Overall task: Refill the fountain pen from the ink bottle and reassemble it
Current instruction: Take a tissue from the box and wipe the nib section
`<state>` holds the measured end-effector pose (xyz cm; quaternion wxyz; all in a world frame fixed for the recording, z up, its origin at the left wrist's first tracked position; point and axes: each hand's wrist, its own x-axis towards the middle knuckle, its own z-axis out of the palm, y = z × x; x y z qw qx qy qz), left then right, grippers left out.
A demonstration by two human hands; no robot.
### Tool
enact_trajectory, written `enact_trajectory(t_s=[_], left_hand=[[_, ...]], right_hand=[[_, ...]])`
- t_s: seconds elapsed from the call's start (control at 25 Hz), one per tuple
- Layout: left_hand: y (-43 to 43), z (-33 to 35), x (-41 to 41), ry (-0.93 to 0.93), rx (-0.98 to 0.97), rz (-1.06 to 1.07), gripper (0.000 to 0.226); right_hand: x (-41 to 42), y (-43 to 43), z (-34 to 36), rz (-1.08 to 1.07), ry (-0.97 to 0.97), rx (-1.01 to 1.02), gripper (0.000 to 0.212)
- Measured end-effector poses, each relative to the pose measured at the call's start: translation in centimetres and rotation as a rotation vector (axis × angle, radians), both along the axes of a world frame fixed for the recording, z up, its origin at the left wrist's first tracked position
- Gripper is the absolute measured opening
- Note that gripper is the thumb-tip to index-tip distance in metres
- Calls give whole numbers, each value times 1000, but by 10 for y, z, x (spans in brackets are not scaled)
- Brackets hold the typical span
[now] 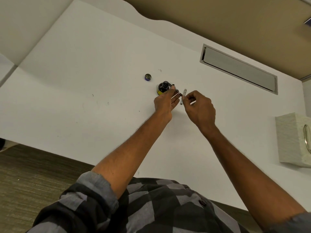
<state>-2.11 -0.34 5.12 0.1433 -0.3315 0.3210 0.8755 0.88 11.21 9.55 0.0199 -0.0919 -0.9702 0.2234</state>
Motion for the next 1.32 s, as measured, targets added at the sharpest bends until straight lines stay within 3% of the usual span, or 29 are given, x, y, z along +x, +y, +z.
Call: enact_trajectory(t_s=[0.32, 0.56, 0.68, 1.08, 1.32], left_hand=[[-2, 14, 13, 91, -100, -102, 30], [1, 30, 23, 166, -279, -280, 10], [8, 36, 31, 203, -303, -391, 13], [84, 46, 69, 220, -318, -588, 29], [174, 46, 103, 205, -319, -608, 26]], right_hand=[[42, 16, -15, -79, -138, -287, 32], [85, 62, -22, -294, -127, -465, 27], [111, 94, -22, -418, -93, -511, 26], [179, 262, -15, -788, 121, -497, 22], [179, 384, -2, -806, 205, -312, 19]])
